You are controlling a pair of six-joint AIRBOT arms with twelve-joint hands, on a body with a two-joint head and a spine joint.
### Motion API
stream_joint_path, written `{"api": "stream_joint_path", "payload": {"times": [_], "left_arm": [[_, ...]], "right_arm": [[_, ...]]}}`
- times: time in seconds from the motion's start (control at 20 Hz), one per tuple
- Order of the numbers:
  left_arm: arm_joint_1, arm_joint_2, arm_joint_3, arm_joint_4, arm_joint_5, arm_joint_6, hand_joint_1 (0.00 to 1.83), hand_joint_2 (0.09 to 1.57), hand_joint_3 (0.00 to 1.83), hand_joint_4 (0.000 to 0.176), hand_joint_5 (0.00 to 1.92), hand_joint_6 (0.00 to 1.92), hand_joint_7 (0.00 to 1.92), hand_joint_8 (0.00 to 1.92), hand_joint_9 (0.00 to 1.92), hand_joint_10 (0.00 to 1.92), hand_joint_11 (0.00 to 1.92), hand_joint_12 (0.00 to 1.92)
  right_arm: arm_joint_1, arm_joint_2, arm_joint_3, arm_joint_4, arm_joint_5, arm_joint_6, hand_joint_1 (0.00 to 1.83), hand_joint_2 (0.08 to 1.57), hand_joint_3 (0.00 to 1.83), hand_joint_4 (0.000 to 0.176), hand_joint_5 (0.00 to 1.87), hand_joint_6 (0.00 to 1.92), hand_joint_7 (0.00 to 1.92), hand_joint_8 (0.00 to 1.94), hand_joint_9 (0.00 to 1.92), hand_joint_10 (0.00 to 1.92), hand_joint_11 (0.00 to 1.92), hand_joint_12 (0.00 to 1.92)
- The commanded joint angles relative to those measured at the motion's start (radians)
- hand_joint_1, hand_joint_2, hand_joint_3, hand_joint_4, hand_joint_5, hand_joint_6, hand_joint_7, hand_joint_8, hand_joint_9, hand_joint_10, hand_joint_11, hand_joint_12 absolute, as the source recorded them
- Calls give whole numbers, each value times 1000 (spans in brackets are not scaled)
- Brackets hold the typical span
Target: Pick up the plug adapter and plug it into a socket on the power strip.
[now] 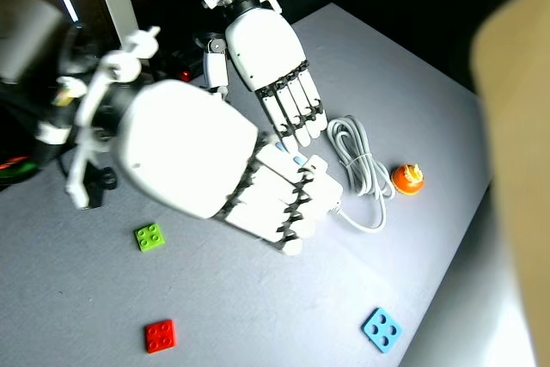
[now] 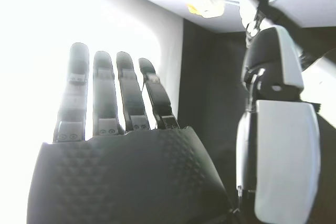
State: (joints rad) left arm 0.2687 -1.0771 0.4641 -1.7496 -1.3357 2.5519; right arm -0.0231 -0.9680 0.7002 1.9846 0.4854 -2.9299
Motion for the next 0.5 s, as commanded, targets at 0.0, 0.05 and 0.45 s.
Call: {"api": "stream_joint_path", "payload": {"times": [0.0, 0.05, 0.45], "left_arm": [[-19, 9, 3, 60, -41, 31, 306, 1248, 1, 0, 445, 21, 466, 10, 441, 34, 102, 800], [-30, 11, 6, 59, -44, 34, 306, 1248, 1, 0, 445, 21, 466, 10, 441, 34, 102, 800], [-172, 21, 35, -10, -64, 134, 489, 1286, 2, 0, 1003, 1920, 975, 1920, 948, 1921, 964, 1921]], "right_arm": [[3, 27, -25, -111, -51, 50, 505, 1135, 6, 0, 513, 46, 611, 64, 628, 134, 231, 1394], [-13, 62, -56, -214, -57, 130, 505, 1135, 6, 0, 513, 46, 611, 64, 628, 134, 231, 1394], [-110, 129, -47, -647, -227, 580, 470, 1201, 4, 0, 958, 1920, 1042, 1941, 1232, 1921, 1394, 1921]]}}
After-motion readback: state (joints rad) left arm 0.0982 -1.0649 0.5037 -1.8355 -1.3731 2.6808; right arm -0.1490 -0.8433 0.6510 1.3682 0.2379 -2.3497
